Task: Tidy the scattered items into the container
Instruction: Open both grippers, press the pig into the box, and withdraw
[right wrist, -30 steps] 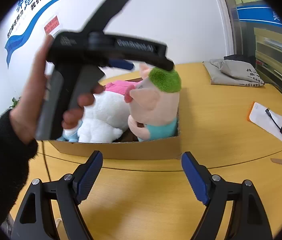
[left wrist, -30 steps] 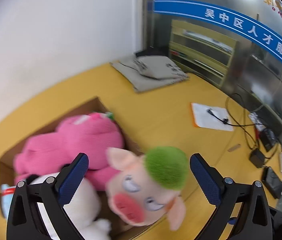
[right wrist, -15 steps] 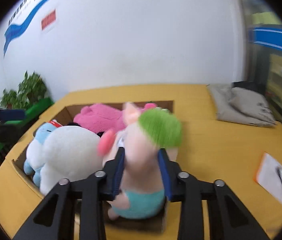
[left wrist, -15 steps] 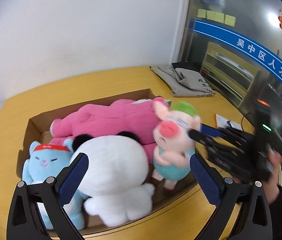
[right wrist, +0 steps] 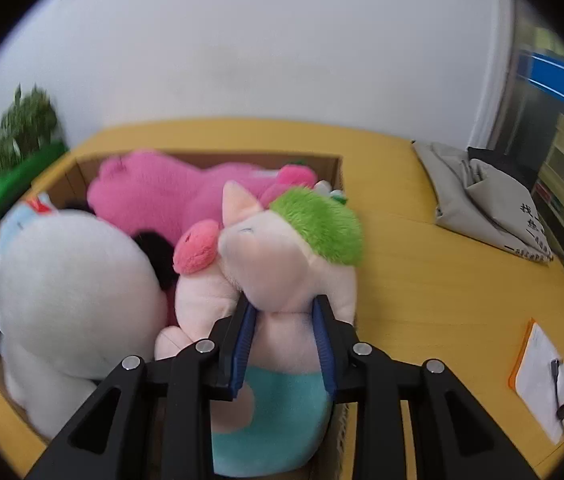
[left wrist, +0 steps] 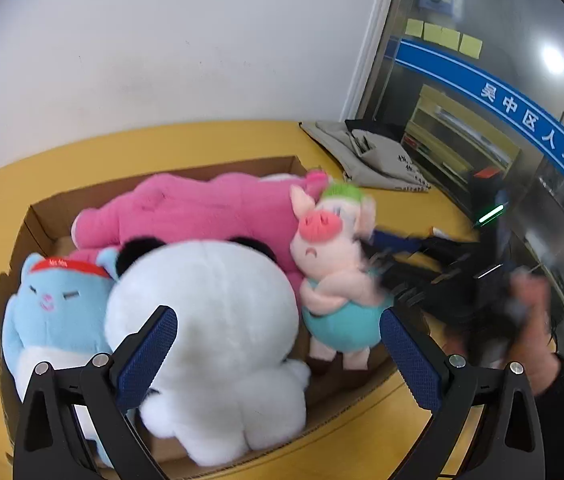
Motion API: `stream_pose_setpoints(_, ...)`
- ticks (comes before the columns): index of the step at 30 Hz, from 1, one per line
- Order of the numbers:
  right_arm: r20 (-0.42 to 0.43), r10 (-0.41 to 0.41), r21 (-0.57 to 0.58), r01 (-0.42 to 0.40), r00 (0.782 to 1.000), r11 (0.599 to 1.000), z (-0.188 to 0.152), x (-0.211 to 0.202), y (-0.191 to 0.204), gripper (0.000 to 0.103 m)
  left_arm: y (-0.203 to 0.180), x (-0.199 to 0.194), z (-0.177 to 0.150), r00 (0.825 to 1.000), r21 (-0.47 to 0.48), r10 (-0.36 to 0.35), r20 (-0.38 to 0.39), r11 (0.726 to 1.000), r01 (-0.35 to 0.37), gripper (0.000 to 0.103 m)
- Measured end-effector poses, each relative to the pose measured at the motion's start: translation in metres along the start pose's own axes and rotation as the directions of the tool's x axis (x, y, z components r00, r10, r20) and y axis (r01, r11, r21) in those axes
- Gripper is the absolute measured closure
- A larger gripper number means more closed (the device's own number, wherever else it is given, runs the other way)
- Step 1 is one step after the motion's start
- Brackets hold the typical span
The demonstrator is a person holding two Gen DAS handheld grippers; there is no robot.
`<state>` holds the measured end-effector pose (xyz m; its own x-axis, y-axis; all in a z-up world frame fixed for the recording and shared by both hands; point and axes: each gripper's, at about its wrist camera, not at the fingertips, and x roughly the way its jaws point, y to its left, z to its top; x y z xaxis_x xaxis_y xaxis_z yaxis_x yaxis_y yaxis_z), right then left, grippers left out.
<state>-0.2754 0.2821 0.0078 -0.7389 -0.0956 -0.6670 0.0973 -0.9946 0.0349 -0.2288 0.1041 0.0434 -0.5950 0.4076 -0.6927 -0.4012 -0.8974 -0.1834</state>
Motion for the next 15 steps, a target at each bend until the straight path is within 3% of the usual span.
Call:
stream_pose_setpoints(1,0.024,0.056,0.05,-0.057,0.998,0.997,0.001,-0.015,-0.005,0.06,-0.001,-0.002,-0.003,1.0,0.005,0.013,-0.001,1.0,-0.013,0.0)
stream_pose_setpoints(2,0.026,0.092,0.087,-0.094,0.995,0.992,-0.001,-0.027,-0.01,0.029,-0.003,-0.005,-0.006,1.0,0.008,0.023,0.0,1.0,-0.023,0.0)
stream_pose_setpoints(3,0.042,0.11,0.121,-0.114,0.993,0.986,-0.004,-0.041,-0.015,0.017,-0.004,-0.01,-0.009,1.0,0.007,0.029,0.005,1.0,-0.029,0.0)
stream_pose_setpoints(7,0.113,0.138,0.122,-0.151,0.984,0.981,-0.03,-0.09,-0.011,0.014,-0.006,-0.033,-0.022,0.997,-0.003,0.067,0.027,0.998,-0.067,0.0)
stream_pose_setpoints(10,0.103,0.158,0.115,-0.17,0.982,0.979,-0.058,-0.113,0.002,0.014,-0.007,-0.049,-0.037,0.996,-0.022,0.081,0.032,0.996,-0.081,0.0)
stream_pose_setpoints(15,0.093,0.124,0.063,-0.13,0.988,0.99,-0.095,-0.134,0.025,0.014,-0.009,-0.074,-0.065,0.99,-0.027,0.14,0.032,0.99,-0.139,0.0)
